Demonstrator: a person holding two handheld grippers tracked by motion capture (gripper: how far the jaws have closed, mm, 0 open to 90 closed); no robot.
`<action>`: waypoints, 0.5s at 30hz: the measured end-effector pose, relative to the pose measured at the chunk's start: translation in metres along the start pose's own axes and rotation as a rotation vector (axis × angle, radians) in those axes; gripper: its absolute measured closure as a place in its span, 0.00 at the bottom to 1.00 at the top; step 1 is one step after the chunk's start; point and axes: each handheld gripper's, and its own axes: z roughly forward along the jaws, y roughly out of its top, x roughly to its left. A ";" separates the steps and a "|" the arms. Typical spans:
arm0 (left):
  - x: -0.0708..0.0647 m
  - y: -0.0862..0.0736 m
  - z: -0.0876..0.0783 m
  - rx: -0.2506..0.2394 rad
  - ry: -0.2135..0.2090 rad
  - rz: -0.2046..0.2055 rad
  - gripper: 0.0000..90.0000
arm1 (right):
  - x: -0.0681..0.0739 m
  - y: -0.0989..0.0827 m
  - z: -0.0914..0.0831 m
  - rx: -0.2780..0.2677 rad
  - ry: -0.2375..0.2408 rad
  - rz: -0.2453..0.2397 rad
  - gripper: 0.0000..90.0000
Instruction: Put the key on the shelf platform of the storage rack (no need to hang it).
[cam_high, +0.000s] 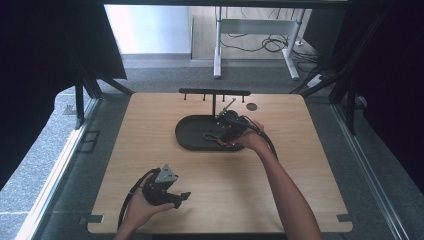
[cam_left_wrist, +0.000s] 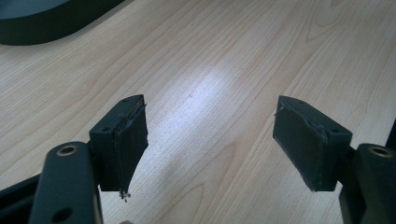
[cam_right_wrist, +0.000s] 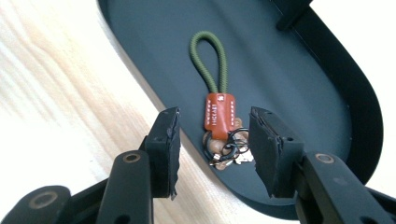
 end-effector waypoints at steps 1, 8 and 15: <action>0.000 0.000 0.000 0.001 0.001 0.001 0.30 | 0.001 -0.001 -0.001 -0.005 0.002 0.000 0.61; 0.000 0.000 -0.002 -0.002 0.015 -0.003 0.30 | 0.008 -0.014 -0.011 -0.039 0.035 -0.001 0.59; -0.002 -0.001 -0.004 -0.006 0.017 0.007 0.30 | 0.021 -0.042 -0.025 -0.081 0.038 0.004 0.57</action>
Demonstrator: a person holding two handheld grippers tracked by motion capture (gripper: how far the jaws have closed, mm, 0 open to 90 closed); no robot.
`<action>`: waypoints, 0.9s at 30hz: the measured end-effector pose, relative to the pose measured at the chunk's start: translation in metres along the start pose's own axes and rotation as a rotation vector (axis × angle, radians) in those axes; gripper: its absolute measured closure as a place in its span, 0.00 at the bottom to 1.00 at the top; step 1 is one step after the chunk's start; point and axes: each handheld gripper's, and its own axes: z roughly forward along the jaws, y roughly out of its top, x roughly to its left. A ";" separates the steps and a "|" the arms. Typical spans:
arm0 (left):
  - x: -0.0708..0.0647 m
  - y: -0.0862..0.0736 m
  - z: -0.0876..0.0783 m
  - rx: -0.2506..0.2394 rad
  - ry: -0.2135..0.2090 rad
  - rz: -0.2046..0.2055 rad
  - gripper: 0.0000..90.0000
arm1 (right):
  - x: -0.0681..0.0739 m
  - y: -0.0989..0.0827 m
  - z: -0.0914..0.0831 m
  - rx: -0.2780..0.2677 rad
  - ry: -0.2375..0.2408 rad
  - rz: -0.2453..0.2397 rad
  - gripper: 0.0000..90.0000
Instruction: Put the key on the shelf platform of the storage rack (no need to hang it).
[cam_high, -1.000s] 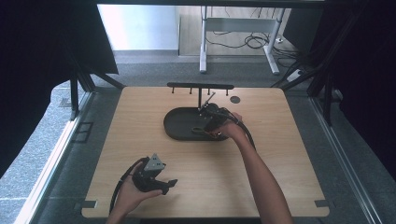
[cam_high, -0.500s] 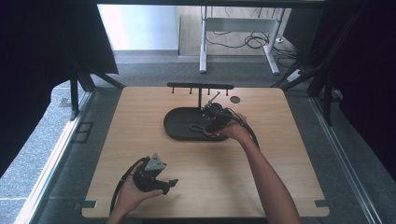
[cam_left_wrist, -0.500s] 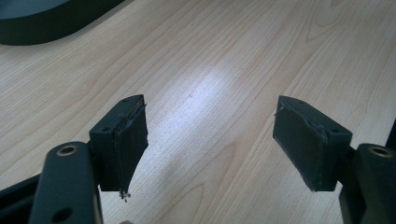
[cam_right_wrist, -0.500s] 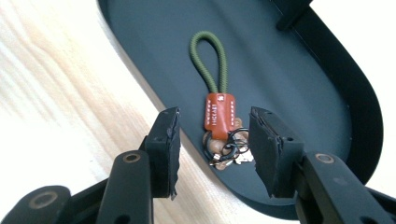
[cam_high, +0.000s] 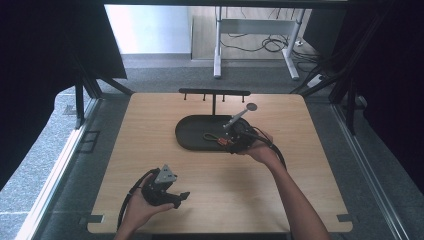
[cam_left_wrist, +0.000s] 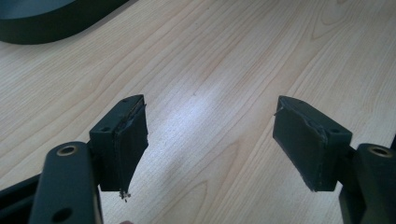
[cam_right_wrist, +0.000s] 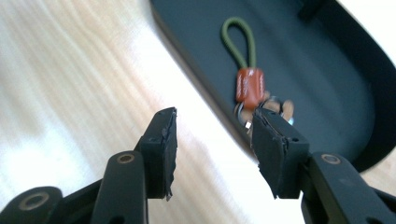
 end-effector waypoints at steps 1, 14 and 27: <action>0.000 0.000 -0.001 -0.001 0.001 0.004 0.30 | 0.002 -0.006 -0.003 -0.007 0.001 0.007 0.57; 0.007 0.000 -0.003 -0.001 0.024 -0.017 0.30 | 0.014 -0.085 -0.031 -0.093 0.019 0.059 0.56; 0.008 -0.001 -0.004 0.001 0.031 -0.021 0.30 | 0.029 -0.161 -0.023 -0.142 0.048 0.166 0.55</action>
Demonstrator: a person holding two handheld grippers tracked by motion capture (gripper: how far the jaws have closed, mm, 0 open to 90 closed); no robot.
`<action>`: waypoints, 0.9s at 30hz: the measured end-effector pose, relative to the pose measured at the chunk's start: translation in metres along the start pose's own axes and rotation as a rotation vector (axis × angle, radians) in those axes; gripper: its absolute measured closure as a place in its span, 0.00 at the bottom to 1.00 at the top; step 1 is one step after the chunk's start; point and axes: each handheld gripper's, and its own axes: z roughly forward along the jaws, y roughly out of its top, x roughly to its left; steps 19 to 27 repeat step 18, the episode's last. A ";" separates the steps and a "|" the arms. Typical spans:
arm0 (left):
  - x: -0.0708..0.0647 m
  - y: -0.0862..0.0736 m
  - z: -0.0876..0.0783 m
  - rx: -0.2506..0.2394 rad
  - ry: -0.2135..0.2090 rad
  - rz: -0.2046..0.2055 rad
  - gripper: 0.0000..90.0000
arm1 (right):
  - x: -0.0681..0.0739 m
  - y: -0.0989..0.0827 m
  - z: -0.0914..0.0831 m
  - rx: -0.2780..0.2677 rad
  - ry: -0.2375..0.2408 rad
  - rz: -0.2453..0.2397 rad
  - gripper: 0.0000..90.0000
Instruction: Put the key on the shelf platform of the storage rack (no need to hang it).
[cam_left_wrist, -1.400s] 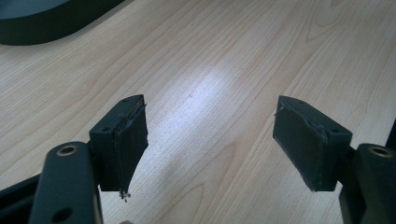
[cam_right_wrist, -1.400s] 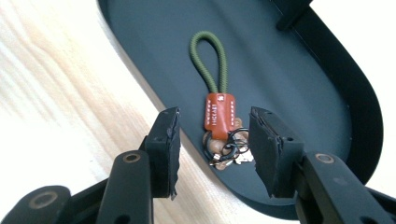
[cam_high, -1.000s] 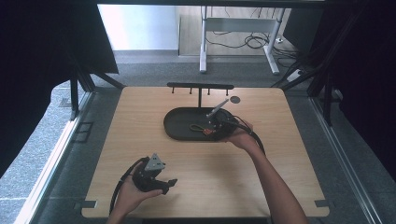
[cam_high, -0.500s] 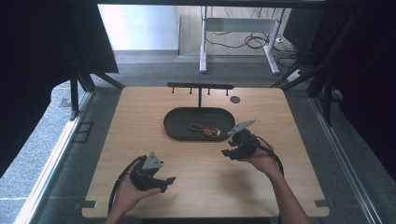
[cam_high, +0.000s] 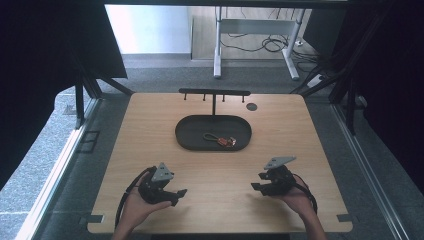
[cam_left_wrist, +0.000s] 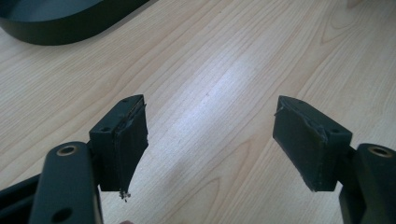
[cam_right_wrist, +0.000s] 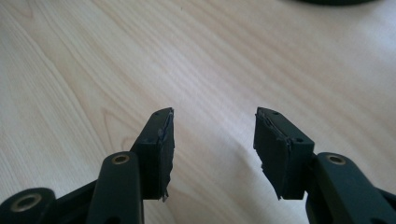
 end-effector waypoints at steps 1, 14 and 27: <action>0.000 0.000 0.000 0.002 0.002 -0.001 0.30 | 0.000 -0.004 0.001 0.001 0.001 0.005 0.55; -0.001 0.001 0.002 0.010 0.007 0.006 0.30 | 0.004 -0.010 -0.003 -0.043 -0.027 0.001 0.53; -0.002 0.001 0.005 0.016 0.005 0.004 0.30 | -0.001 -0.014 -0.002 -0.045 -0.038 0.031 0.50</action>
